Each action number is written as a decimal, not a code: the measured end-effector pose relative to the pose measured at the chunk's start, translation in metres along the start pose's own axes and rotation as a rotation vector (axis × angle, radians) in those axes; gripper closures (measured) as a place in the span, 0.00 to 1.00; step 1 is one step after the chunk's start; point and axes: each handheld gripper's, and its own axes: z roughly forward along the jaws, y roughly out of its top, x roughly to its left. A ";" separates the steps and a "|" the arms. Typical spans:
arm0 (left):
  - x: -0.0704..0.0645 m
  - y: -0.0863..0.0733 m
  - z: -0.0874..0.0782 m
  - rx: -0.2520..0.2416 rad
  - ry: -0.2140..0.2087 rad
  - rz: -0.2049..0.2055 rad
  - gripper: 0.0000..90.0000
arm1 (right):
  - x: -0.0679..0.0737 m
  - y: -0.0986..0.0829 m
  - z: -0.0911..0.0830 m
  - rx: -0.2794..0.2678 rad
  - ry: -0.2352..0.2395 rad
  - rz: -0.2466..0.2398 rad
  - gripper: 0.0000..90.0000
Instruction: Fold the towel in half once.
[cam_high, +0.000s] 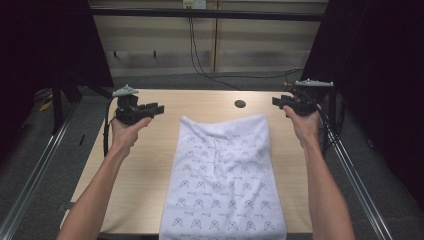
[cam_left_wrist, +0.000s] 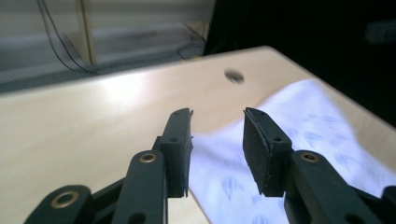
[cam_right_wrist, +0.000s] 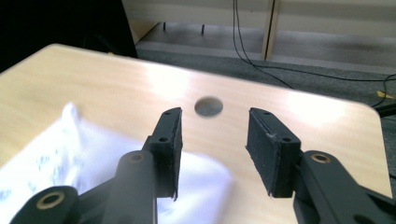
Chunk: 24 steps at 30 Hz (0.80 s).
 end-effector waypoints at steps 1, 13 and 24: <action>0.001 -0.008 0.002 0.009 -0.011 -0.004 0.70 | -0.001 -0.008 -0.003 0.001 0.016 -0.002 0.61; -0.041 -0.090 0.013 0.180 -0.185 0.051 0.83 | 0.040 -0.092 -0.043 0.056 0.245 -0.109 0.69; -0.055 -0.113 0.042 0.287 -0.192 0.158 0.90 | 0.059 -0.154 -0.019 0.243 0.301 -0.124 0.77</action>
